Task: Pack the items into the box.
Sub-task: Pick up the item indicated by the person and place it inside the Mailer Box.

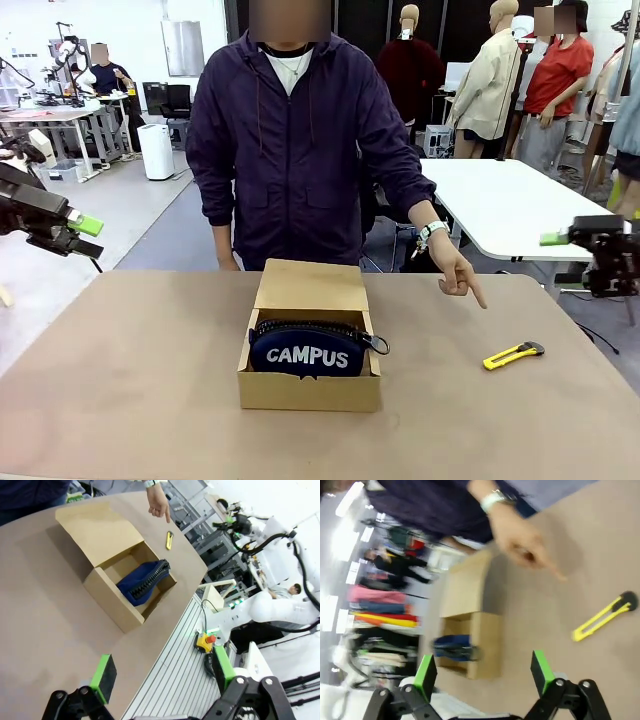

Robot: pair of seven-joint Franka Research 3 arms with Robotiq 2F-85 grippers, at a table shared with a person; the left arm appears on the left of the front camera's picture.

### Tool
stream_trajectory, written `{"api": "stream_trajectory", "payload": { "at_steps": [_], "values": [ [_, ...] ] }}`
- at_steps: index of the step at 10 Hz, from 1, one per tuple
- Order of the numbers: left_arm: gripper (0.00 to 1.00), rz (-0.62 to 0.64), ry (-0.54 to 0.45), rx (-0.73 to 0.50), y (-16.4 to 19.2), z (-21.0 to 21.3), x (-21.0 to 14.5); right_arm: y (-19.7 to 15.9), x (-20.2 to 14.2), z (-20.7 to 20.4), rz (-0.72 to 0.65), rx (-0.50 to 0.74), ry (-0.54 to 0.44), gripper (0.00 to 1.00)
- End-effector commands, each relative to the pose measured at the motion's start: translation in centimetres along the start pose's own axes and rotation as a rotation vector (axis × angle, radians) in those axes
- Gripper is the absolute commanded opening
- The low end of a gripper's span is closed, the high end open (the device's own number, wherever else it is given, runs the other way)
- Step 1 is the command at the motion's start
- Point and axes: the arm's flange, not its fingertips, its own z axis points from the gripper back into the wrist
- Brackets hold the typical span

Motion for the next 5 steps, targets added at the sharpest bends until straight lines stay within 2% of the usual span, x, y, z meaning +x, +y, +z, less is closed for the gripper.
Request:
{"api": "stream_trajectory", "payload": {
  "at_steps": [1,2,3,4,5],
  "values": [
    [1.00,-0.006,0.008,-0.005,-0.2,0.3,-0.1,0.6,0.4,-3.2,0.287,-0.558,0.125,1.00],
    [1.00,-0.006,0.008,-0.005,-0.2,0.3,-0.1,0.2,0.4,-4.2,0.416,-0.698,0.086,1.00],
    [1.00,-0.006,0.008,-0.005,-0.2,0.3,-0.1,-0.1,-0.3,-5.3,0.537,-0.698,0.156,1.00],
    [1.00,-0.006,0.008,-0.005,-0.2,0.3,-0.1,-0.3,-0.8,-6.1,0.596,-0.720,0.162,1.00],
    [1.00,-0.006,0.008,-0.005,-0.2,0.3,-0.1,-0.4,-1.6,-7.2,0.621,-0.691,0.221,1.00]
  ]
}}
